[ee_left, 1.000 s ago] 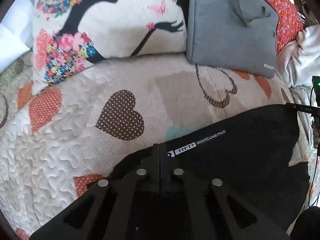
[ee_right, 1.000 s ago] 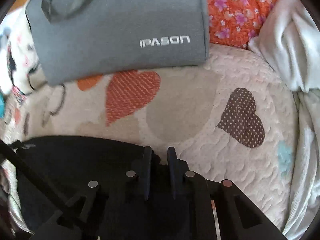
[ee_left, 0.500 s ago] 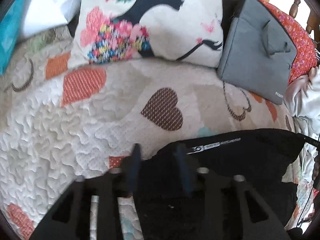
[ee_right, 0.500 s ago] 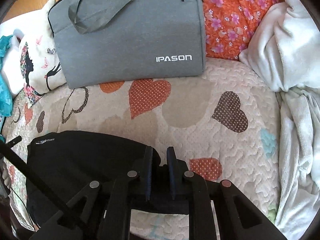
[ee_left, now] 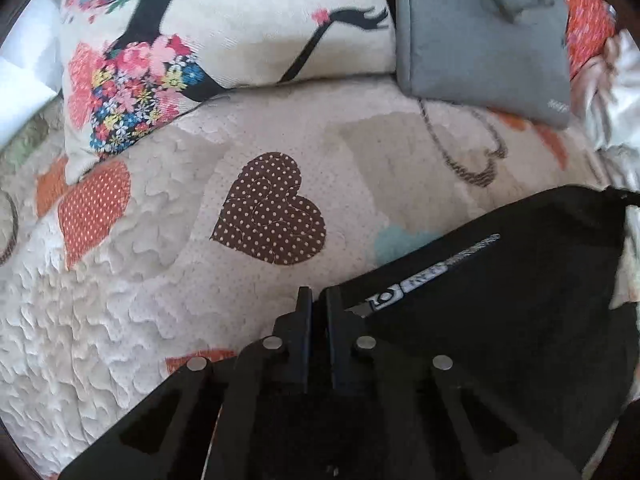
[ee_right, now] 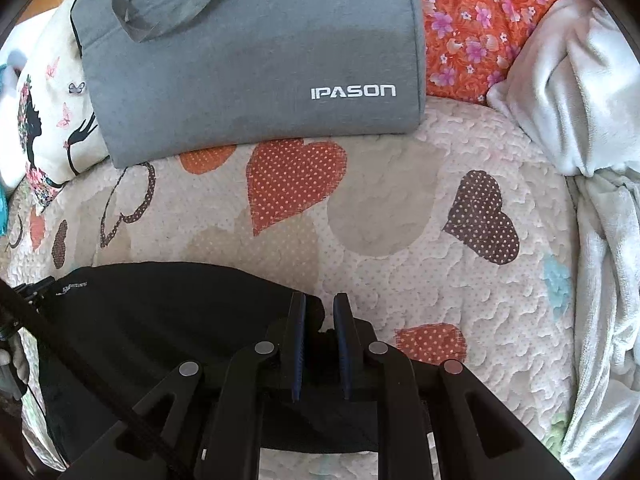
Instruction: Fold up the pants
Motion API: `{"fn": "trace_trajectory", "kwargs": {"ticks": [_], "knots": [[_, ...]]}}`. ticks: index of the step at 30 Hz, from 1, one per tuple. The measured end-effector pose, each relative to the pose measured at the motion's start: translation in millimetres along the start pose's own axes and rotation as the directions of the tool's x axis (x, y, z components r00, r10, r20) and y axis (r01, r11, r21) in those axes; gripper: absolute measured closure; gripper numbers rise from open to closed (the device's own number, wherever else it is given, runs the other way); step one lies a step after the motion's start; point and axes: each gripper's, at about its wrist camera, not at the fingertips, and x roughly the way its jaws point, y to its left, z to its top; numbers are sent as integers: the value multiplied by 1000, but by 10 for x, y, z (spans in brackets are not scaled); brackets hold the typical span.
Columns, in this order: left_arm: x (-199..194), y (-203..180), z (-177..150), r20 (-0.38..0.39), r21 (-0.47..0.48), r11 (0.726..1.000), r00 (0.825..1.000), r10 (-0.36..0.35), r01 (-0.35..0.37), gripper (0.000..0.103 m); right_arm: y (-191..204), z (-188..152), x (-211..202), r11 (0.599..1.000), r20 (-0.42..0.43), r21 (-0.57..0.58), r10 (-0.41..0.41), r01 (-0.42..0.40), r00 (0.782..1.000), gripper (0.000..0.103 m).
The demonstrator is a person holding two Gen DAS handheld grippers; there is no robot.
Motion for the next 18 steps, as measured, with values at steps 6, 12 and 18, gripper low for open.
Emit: {"fn": "trace_trajectory", "kwargs": {"ticks": [6, 12, 18], "knots": [[-476, -4, -181, 84, -25, 999, 996, -38, 40, 97, -29, -49, -277, 999, 46, 24, 30, -31, 998, 88], [-1153, -139, -481, 212, -45, 994, 973, -85, 97, 97, -100, -330, -745, 996, 93, 42, 72, -76, 993, 88], [-1761, -266, -1085, 288, -57, 988, 950, -122, 144, 97, -362, -1093, -1240, 983, 111, 108, 134, -146, 985, 88]]}}
